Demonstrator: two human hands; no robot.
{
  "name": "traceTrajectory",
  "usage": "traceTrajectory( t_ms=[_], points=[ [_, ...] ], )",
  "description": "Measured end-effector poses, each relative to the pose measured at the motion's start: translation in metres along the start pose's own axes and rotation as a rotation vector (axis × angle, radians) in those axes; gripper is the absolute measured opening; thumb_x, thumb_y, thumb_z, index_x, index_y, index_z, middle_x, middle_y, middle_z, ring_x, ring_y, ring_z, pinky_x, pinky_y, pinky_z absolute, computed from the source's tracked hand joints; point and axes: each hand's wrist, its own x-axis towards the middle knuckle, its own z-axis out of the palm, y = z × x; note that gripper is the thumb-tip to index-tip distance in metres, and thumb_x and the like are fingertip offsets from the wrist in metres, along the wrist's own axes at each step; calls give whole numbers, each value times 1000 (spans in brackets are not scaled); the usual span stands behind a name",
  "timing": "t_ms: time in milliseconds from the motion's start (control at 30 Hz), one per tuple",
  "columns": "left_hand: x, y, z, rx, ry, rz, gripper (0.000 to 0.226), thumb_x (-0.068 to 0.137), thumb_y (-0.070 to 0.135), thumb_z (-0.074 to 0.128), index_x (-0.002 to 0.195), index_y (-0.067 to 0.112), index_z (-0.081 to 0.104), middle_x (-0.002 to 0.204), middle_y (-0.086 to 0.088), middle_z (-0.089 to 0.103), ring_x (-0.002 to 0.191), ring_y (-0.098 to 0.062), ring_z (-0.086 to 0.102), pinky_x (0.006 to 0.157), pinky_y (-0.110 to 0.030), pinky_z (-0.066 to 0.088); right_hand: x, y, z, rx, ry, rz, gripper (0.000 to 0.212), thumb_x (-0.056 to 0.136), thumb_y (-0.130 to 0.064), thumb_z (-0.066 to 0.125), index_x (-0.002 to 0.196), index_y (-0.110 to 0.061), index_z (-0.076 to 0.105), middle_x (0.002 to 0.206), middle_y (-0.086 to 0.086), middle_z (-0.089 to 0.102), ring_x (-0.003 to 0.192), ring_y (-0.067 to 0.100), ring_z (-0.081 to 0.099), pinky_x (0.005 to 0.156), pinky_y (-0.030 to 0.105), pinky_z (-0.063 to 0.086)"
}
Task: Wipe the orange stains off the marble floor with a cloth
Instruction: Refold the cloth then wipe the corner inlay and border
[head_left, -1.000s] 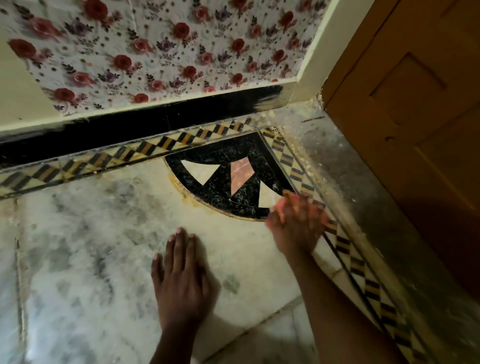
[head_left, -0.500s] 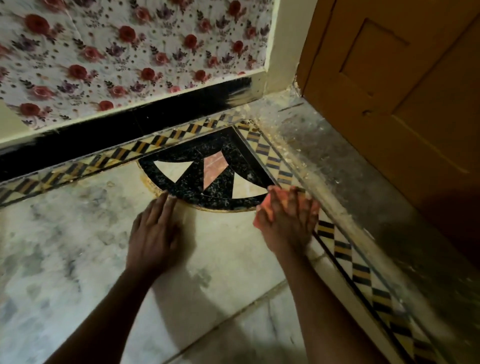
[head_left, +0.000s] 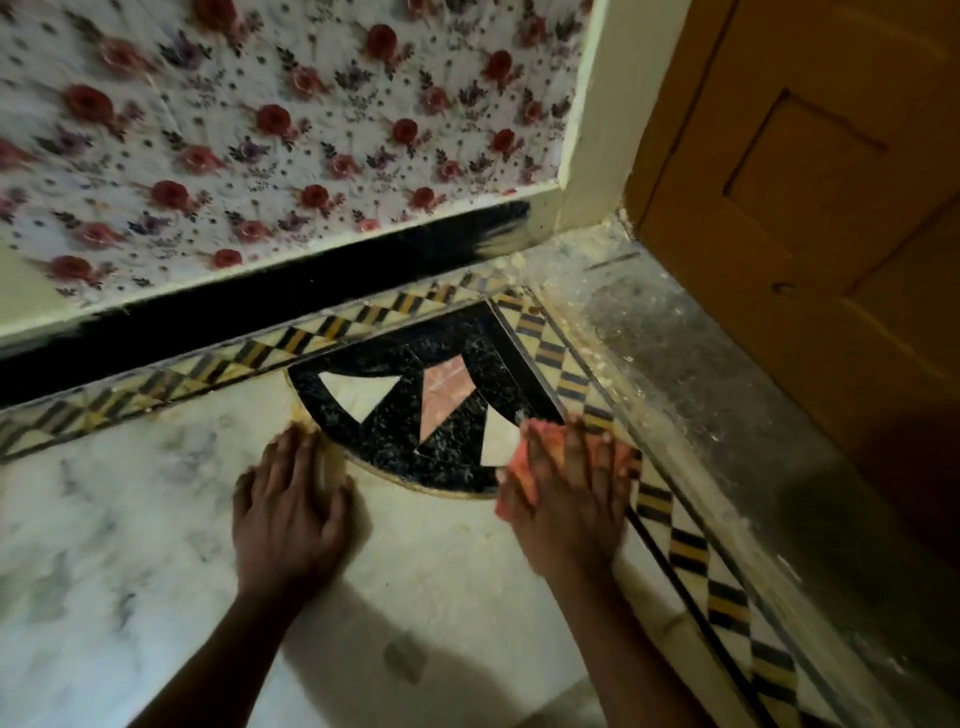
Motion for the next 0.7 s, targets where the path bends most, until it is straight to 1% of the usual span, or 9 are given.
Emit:
traceTrajectory(
  t_ms=[67,133,233,300,367,467,567,633,700],
  points=[
    [1,-2,1,6,-7,-28,80,101,66,23,168,23,27,178,-4,21,163,-26,22,129,-51,22,-29,12,-3,-30,-13,-75,73,94,-86,17,161,-59,14,178,0,15,163,37,12,131,58,8],
    [2,-2,5,18,-10,-15,78,101,65,22,170,28,22,179,-1,15,165,-24,18,129,-51,20,-11,23,-6,-36,-18,99,78,89,-90,18,161,-58,18,177,2,16,162,40,12,130,60,9],
    [7,-7,12,50,-1,3,77,102,63,22,171,33,12,180,3,7,166,-21,11,129,-50,18,72,-6,-4,-7,-61,296,81,88,-90,15,162,-57,6,179,3,-1,162,46,-5,128,66,-5],
    [8,-8,14,48,4,-12,79,101,64,23,171,30,11,180,2,5,167,-20,9,129,-49,18,118,-47,-4,20,-94,240,79,91,-88,18,162,-57,3,178,2,-9,161,45,-13,126,66,-12],
    [8,-8,13,59,7,-41,82,101,65,24,171,24,13,180,0,6,166,-20,9,130,-48,18,123,-76,3,-11,-119,76,75,94,-84,20,162,-57,3,178,1,-12,161,43,-16,127,63,-13],
    [6,-3,9,43,1,-87,87,101,66,26,171,16,13,180,-4,6,166,-21,9,132,-47,19,70,-62,3,-21,-74,-85,73,93,-85,21,161,-59,13,179,-2,1,163,39,0,129,57,-1],
    [6,-3,8,43,-22,-124,91,100,66,32,170,11,14,180,-6,6,166,-24,9,132,-47,18,59,-18,-9,-29,-107,127,82,86,-92,12,162,-59,8,179,-1,5,163,39,3,129,56,0],
    [7,-4,10,53,-29,-117,91,100,65,34,170,9,15,180,-8,6,166,-25,9,132,-47,18,99,-15,-12,-3,-108,306,85,86,-93,11,163,-56,8,179,2,-2,162,42,-4,130,62,-1],
    [9,-5,13,61,-30,-95,91,101,64,33,169,7,14,180,-10,5,167,-26,7,133,-47,16,155,-38,-8,43,-91,358,84,89,-91,15,163,-54,7,179,4,-6,161,46,-9,128,66,-3]
  ],
)
